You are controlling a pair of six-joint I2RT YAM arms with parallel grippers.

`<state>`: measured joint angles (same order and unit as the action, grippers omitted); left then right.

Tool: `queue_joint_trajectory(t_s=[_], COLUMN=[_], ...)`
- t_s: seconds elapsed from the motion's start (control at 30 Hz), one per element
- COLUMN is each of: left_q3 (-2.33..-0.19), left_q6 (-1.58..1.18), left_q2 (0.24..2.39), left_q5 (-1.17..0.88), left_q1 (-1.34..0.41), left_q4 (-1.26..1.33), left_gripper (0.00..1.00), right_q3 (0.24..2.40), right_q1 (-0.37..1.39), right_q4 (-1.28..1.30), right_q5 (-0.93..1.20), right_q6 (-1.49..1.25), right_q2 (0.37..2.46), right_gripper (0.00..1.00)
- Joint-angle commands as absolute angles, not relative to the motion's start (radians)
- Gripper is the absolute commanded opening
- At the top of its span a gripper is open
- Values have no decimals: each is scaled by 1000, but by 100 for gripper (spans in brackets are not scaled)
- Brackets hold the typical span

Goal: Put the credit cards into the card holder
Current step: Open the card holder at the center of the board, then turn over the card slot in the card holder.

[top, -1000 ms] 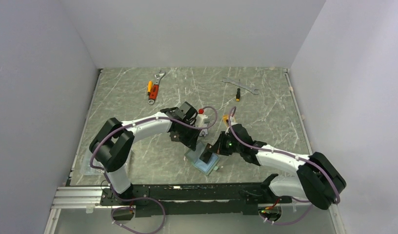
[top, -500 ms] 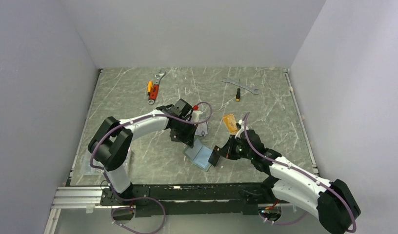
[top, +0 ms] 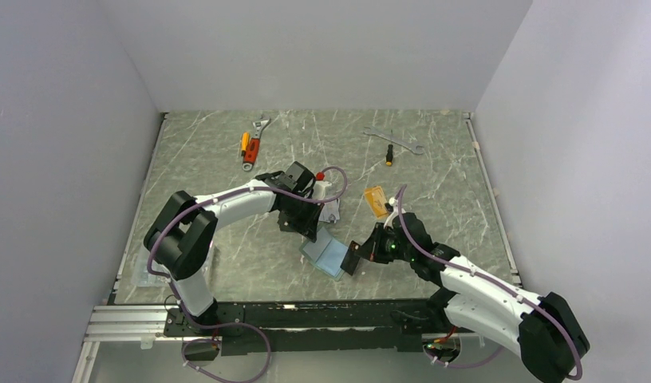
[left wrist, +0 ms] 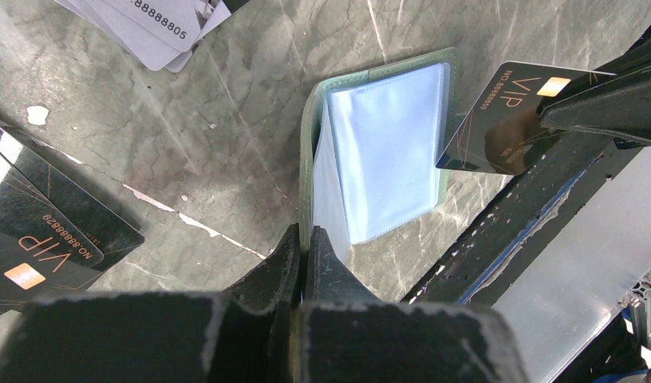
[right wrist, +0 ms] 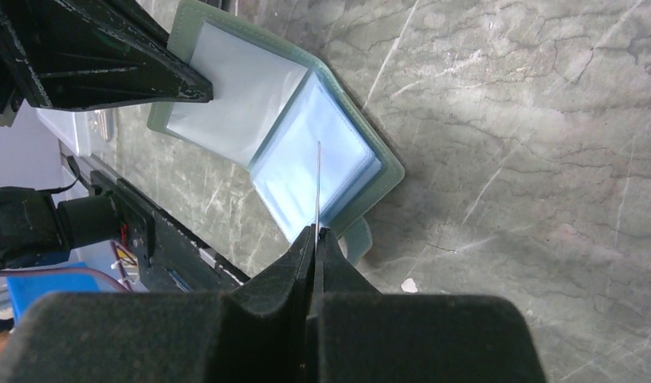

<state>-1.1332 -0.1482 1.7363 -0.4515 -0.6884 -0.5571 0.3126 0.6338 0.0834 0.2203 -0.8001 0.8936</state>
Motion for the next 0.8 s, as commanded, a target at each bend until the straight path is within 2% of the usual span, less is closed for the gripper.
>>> queue_joint_trajectory(t_s=[0.0, 0.5, 0.77], left_q3=[-1133, -1133, -1132], left_q6=[-154, -150, -144], left_q2=[1723, 1718, 1717], left_q5=[-466, -468, -464], left_q1=[-689, -692, -694], left_q4=[-537, -537, -539], left_gripper=[0, 0, 0], right_q3=[295, 284, 278], right_q1=[630, 630, 605], right_q4=[90, 10, -20], right_q5=[236, 222, 255], right_q6=[-793, -811, -810], right_q2=[878, 920, 868], right_gripper=[0, 0, 0])
